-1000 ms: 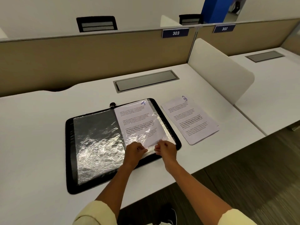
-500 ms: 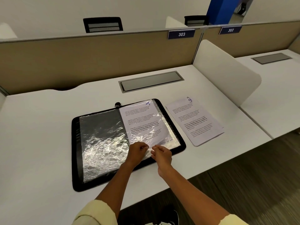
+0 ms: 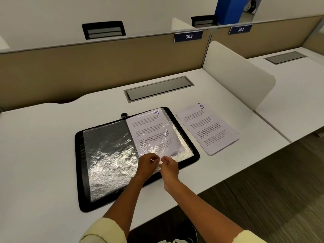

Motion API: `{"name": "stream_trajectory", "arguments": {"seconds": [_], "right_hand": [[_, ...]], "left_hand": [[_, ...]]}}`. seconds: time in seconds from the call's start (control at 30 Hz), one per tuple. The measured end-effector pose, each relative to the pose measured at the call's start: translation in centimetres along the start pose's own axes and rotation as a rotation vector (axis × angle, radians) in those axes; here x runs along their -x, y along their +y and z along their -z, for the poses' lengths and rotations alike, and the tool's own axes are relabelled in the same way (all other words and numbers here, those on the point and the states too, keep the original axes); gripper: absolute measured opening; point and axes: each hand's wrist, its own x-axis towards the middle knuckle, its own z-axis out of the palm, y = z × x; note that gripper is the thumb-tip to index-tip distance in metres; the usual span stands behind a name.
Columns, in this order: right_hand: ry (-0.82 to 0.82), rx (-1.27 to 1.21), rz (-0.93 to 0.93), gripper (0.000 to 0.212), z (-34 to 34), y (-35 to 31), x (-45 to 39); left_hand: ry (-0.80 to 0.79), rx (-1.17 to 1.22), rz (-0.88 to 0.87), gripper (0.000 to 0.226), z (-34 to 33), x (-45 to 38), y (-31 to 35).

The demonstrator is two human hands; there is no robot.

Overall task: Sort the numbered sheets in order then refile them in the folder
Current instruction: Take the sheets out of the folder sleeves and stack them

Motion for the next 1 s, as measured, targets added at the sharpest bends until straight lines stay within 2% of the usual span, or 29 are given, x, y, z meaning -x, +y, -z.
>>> {"name": "stream_trajectory", "arguments": {"seconds": [0.17, 0.37, 0.53, 0.7, 0.8, 0.93, 1.0], "right_hand": [[0.088, 0.074, 0.000, 0.050, 1.1, 0.4, 0.7], [0.132, 0.199, 0.152, 0.043, 1.0, 0.8, 0.4], [0.039, 0.169, 0.118, 0.071, 1.2, -0.4, -0.3], [0.124, 0.235, 0.118, 0.079, 1.7, -2.7, -2.1], [0.155, 0.197, 0.064, 0.065, 2.2, -3.5, -2.7], [0.232, 0.194, 0.026, 0.018, 3.3, -3.4, -3.4], [0.260, 0.227, 0.007, 0.012, 4.2, -2.8, -3.6]], "left_hand": [[0.085, 0.049, 0.016, 0.012, 0.4, 0.2, -0.2], [0.084, 0.046, -0.026, 0.017, 0.2, 0.6, 0.1], [0.106, 0.077, -0.017, 0.015, 0.1, 0.7, 0.4], [0.087, 0.144, 0.030, 0.018, 0.5, 1.0, 0.6], [0.077, 0.150, 0.036, 0.019, 0.7, 1.3, 0.8], [0.082, 0.085, 0.026, 0.016, 0.6, 1.3, 0.9], [0.089, 0.043, 0.013, 0.015, 0.5, 1.3, 0.9]]}}
